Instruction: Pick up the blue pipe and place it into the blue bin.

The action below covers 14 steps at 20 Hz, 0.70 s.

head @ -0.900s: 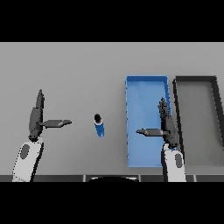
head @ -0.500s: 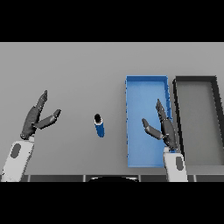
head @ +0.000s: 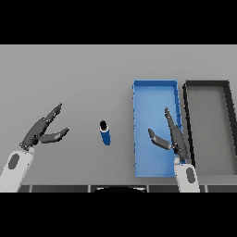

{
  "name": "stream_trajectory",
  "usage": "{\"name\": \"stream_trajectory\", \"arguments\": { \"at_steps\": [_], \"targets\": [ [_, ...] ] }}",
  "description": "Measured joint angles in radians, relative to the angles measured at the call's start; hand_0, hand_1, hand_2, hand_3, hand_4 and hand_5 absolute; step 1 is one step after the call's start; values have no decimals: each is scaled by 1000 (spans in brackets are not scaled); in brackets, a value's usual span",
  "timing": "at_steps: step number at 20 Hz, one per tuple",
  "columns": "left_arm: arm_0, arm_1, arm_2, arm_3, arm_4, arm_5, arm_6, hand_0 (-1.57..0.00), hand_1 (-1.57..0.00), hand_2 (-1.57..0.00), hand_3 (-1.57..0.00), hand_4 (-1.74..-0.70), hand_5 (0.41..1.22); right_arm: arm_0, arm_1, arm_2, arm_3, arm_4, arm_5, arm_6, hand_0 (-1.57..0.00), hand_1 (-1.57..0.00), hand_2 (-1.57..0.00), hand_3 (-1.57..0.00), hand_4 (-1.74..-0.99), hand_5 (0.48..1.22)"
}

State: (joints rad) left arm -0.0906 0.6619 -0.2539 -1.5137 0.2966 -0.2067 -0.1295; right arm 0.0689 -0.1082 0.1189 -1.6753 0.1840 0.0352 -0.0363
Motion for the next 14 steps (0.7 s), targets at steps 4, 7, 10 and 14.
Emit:
{"name": "stream_trajectory", "arguments": {
  "at_steps": [4,7,10,14],
  "targets": [
    [28,-2,-73,-78,-1,-68,23,1,1,1,1,-1141,503,3,1,8,1,3,7,-12,1,1,1,1,-1208,611],
    [40,-40,-143,-145,-36,-71,47,1,1,1,1,-1176,484,-2,-11,-1,1,-3,12,-16,1,1,1,1,-1212,613],
    [26,-81,-186,-126,-112,-45,50,1,1,1,1,-1186,466,13,-2,7,-11,-3,13,-17,1,1,1,1,-1223,619],
    [-5,-161,-221,-74,-152,-23,54,1,1,1,1,-1200,467,28,12,21,-42,8,2,-13,1,1,1,1,-1231,623]
  ]
}}
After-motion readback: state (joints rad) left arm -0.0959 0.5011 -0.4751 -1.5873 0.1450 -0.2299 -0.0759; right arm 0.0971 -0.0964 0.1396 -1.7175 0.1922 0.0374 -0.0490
